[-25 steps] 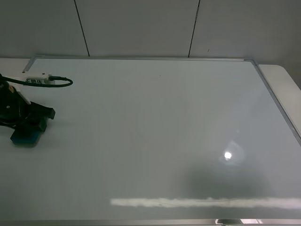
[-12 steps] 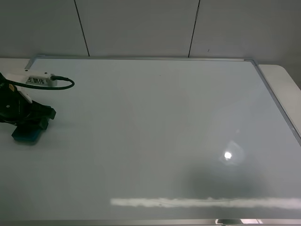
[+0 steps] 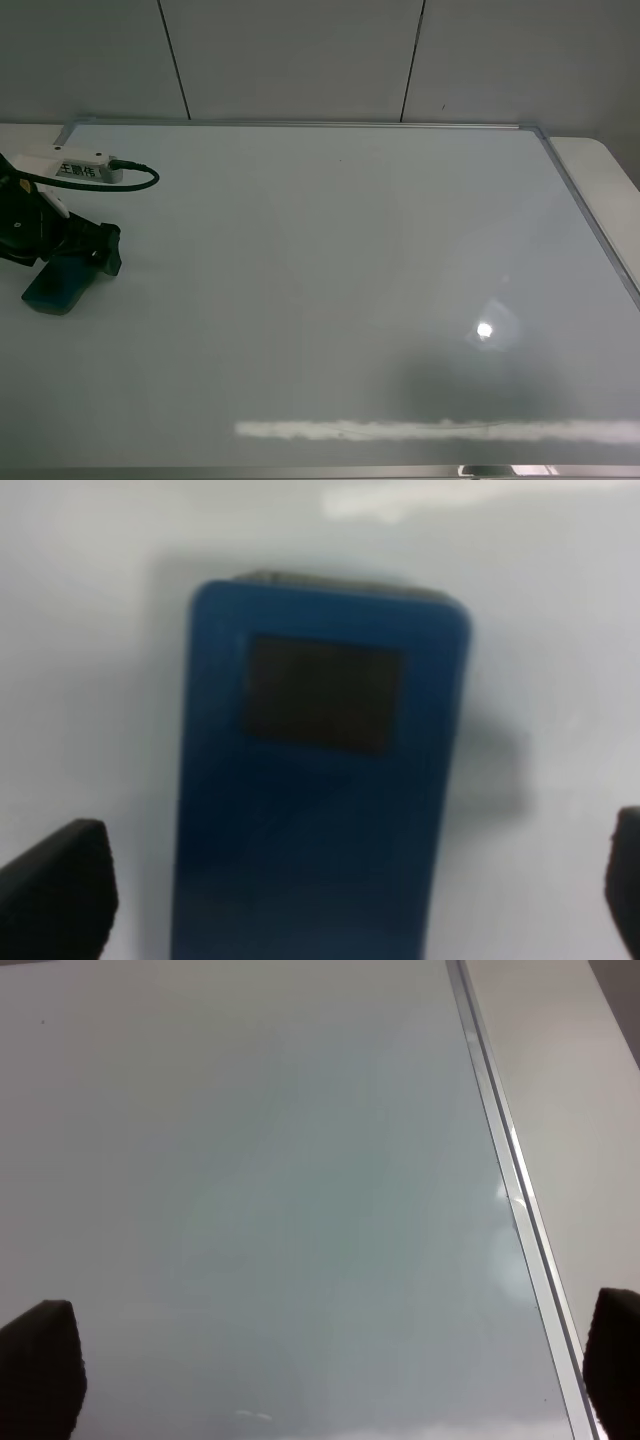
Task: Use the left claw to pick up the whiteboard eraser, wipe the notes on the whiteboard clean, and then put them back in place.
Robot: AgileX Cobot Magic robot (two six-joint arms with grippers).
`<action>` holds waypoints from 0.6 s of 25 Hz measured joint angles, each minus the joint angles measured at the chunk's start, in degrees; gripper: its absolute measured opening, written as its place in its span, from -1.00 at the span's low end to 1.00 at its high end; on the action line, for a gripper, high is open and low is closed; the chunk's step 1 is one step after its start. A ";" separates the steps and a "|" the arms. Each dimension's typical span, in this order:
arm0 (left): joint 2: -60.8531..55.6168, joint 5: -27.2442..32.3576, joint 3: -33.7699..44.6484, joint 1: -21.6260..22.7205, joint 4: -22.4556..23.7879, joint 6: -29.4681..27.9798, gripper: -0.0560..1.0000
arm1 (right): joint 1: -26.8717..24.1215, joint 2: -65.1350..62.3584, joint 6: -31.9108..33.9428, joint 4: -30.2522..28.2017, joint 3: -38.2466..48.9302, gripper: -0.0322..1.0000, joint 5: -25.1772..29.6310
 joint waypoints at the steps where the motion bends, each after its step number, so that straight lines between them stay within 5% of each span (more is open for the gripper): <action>1: 0.00 0.00 0.00 0.00 0.00 0.00 0.98 | 0.00 0.00 0.00 0.00 0.00 0.99 0.00; 8: -1.95 0.06 0.05 0.00 0.00 0.00 0.98 | 0.00 0.00 0.00 0.00 0.00 0.99 0.00; 15: -20.03 2.75 0.05 0.00 0.00 0.00 0.98 | 0.00 0.00 0.00 0.00 0.00 0.99 0.00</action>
